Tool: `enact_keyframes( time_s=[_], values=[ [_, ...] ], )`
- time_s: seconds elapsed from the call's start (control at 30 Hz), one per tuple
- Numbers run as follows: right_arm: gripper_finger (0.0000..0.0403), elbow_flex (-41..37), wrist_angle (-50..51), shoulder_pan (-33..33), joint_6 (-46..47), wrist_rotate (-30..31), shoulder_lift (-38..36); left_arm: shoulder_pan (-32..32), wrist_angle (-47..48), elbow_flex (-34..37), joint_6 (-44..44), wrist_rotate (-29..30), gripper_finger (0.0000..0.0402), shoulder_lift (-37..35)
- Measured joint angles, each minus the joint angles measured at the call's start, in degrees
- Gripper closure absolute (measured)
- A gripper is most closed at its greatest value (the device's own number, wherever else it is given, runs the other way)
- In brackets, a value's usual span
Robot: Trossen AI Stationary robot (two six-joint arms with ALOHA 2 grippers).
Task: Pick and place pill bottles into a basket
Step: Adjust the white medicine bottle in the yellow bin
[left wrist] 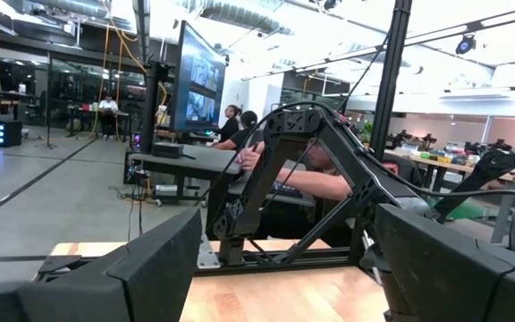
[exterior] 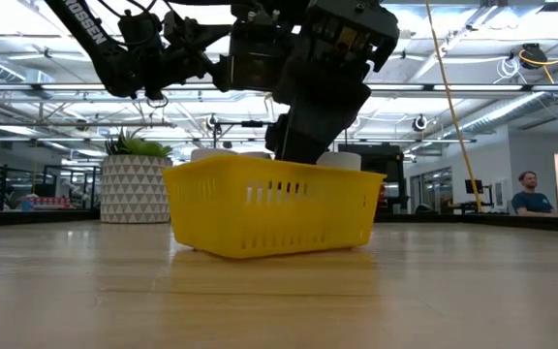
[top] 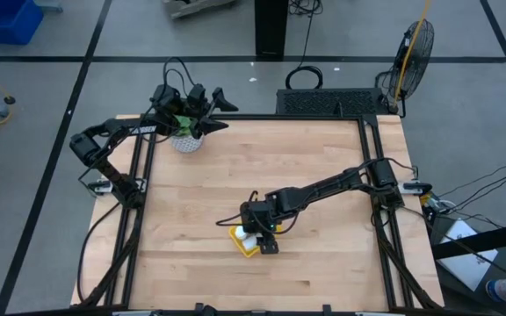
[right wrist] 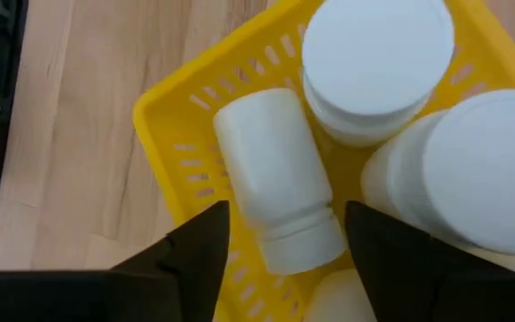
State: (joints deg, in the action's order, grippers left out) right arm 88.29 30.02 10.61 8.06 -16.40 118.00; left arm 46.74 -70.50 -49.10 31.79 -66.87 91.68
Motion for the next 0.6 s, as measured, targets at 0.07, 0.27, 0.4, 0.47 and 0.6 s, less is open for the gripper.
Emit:
enact_keyframes(
  time_s=[0.07, 0.27, 0.4, 0.47, 0.6],
  values=[
    [0.0181, -0.62, -0.18, 0.0, 0.31, -0.06, -0.1, 0.0, 0.0, 0.0, 0.0, 0.0, 0.0062, 0.0],
    [0.0179, -2.99, -2.91, 0.0, 2.2, -0.2, -0.31, 0.0, 0.0, 0.0, 0.15, 0.02, 0.0062, 0.0],
    [0.0179, -3.17, -3.02, 0.0, 2.22, -0.21, -0.29, 0.0, 0.0, 0.0, 0.17, 0.02, 0.0062, 0.0],
    [0.0179, -3.17, -2.78, 0.0, 2.73, -0.5, -0.26, 0.0, 0.0, 0.0, 0.15, 0.02, 0.0062, 0.0],
    [0.0179, -3.24, -2.14, 0.09, 3.16, -1.91, -0.18, 0.0, 0.0, 0.0, 0.15, 0.02, 0.0062, 0.0]
  ],
)
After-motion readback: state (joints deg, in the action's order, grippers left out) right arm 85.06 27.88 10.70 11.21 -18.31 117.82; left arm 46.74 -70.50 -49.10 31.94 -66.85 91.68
